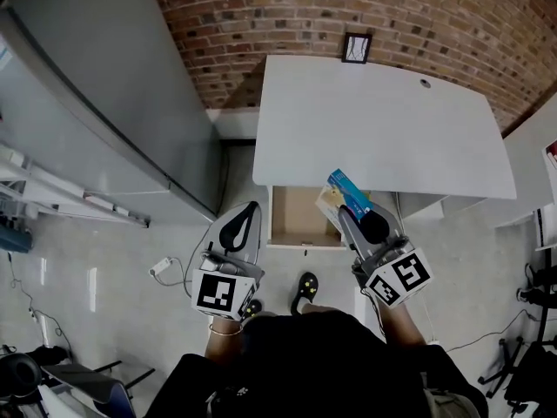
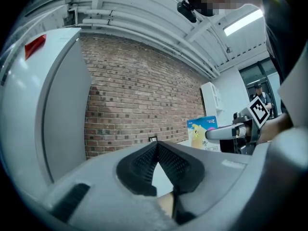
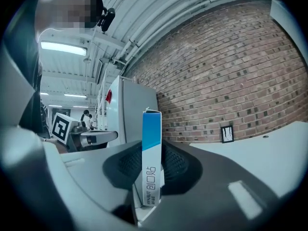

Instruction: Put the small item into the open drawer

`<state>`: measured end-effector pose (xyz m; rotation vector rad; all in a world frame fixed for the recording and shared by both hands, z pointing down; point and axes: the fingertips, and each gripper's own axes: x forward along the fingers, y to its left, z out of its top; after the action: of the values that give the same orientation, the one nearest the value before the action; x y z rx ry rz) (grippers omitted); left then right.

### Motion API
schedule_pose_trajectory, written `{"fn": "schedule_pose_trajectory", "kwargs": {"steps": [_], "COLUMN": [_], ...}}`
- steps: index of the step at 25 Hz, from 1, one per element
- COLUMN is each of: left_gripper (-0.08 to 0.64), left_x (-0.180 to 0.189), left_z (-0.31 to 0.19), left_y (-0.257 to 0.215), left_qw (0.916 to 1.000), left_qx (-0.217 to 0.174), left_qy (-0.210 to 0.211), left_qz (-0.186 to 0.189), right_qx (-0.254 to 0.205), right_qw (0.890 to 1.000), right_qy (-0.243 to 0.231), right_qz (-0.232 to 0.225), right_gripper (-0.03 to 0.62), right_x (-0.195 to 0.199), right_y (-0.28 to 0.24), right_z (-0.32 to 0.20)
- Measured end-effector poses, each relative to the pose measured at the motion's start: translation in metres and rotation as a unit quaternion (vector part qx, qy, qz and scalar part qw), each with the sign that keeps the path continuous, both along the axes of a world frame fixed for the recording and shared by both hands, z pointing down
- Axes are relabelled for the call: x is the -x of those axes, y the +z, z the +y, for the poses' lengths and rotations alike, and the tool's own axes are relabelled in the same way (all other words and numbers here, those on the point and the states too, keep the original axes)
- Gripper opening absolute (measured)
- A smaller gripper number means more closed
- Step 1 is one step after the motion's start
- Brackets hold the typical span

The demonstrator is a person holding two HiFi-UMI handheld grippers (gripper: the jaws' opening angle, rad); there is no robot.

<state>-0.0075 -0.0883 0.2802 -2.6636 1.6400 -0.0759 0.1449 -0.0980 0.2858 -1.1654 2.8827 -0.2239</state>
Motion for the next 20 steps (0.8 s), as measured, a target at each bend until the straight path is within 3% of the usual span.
{"fn": "schedule_pose_trajectory", "kwargs": {"steps": [8,20], "left_gripper": [-0.005,-0.005], "left_x": [-0.001,0.006], "left_z": [-0.004,-0.022], "left_y": [-0.003,0.019], "left_qw": [0.9999,0.9994], "left_qx": [-0.006,0.016], "left_qy": [-0.016,0.03], "left_qz": [-0.001,-0.001], "right_qx": [0.007,0.021], "right_qw": [0.999,0.999], "right_qy": [-0.034,-0.013], "right_qz": [-0.003,0.026], "right_gripper": [0.084,0.084], "right_x": [0.007,0.025], "right_y": [0.004,0.023], "right_z": [-0.01,-0.018]}}
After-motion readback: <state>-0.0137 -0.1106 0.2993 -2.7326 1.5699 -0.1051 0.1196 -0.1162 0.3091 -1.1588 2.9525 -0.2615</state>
